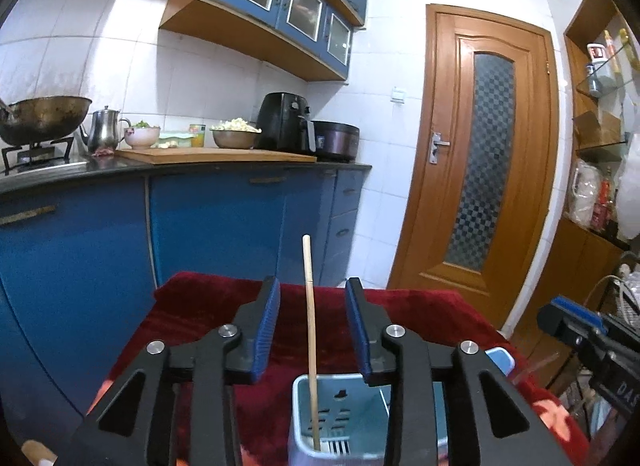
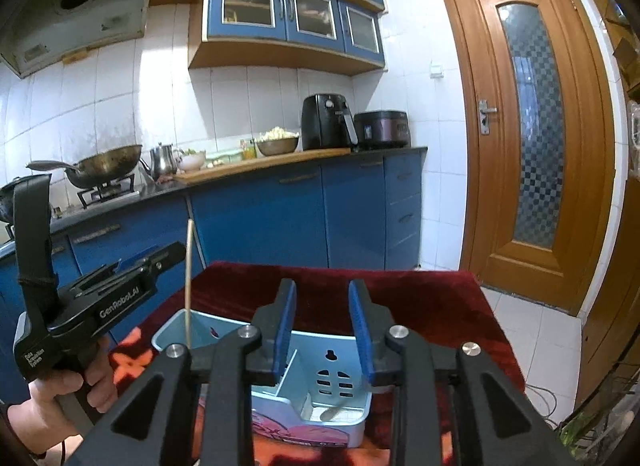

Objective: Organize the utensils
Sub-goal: 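Carry both items over the blue caddy and open both grippers to drop them in, then move both grippers back down to the utensil pile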

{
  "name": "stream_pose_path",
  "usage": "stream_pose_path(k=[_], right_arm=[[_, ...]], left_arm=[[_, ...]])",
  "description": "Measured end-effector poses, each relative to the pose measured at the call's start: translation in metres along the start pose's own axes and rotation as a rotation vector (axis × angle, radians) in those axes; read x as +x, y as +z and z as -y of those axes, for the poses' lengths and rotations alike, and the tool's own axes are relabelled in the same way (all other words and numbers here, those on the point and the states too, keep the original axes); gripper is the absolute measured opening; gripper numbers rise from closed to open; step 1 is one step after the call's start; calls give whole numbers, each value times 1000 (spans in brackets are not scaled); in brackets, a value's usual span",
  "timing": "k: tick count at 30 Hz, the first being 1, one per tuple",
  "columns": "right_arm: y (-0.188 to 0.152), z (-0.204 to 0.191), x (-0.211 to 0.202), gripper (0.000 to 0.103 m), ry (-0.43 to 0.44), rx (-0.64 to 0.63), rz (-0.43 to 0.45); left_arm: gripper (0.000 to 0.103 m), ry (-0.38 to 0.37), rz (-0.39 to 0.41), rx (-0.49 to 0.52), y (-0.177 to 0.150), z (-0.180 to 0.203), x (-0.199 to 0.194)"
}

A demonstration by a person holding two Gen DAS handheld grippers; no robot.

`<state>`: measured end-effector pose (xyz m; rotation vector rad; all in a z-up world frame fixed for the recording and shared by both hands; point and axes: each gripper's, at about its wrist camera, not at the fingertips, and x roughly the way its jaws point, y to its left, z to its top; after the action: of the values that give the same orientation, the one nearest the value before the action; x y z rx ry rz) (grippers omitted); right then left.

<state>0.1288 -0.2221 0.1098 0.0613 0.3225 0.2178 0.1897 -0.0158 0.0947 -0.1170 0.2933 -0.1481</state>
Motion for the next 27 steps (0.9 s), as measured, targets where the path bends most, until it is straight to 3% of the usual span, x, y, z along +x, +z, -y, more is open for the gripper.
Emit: stream_pose_path(k=[4,13,27], right_arm=[[5,-3,-17,31,11,11,5],[-2,-10,-46,31,23,40,-73],[-50,-17,-65,31,60,56,-304]], left_arm=[[35,-16,-16,9,6,-2,-22],[36,-23,-85,43,5,-5,-73],[36,-68,-356,102,-40,5,-95]])
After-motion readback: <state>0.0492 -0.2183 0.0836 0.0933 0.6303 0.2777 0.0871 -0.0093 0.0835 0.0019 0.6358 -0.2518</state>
